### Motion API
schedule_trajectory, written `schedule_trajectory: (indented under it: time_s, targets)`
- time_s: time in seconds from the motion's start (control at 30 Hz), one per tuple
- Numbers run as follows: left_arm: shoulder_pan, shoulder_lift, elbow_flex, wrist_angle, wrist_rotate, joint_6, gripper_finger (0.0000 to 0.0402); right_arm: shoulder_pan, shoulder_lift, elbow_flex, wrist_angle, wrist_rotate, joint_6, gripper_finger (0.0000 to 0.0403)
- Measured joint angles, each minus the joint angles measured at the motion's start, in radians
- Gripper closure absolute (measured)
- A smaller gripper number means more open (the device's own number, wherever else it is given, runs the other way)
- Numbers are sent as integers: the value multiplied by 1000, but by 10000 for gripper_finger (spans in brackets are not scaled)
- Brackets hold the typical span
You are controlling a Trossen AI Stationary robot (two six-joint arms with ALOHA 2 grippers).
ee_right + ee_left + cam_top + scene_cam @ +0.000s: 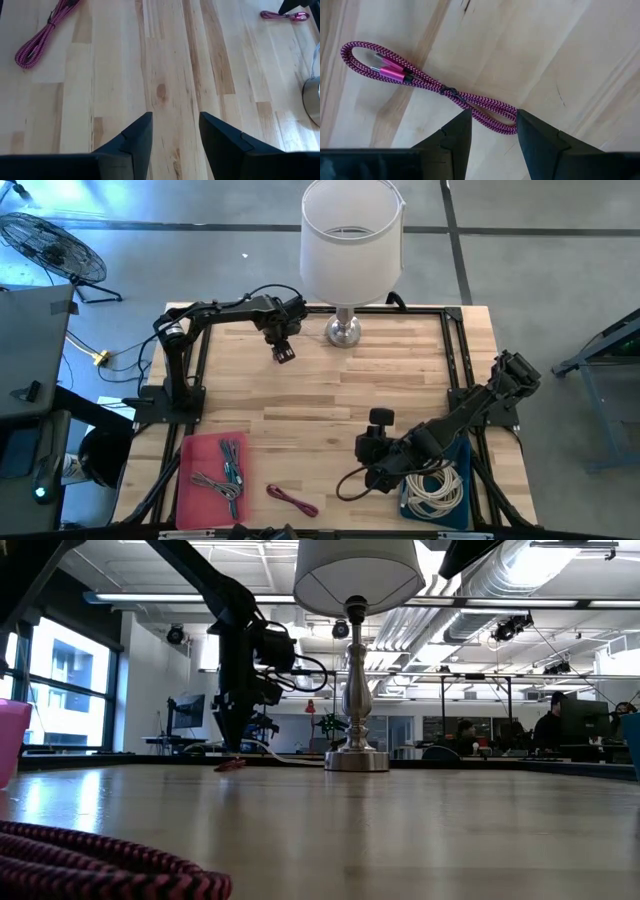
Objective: Pick & Place USB Port
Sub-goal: Put the top red USB cable into the pink bin
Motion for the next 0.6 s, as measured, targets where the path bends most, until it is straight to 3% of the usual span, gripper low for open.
schedule_trajectory:
  time_s: [0.6]
  targets:
    - [-1, 31, 0, 5, 46, 24, 252, 0, 0, 0, 6, 5, 0, 249]
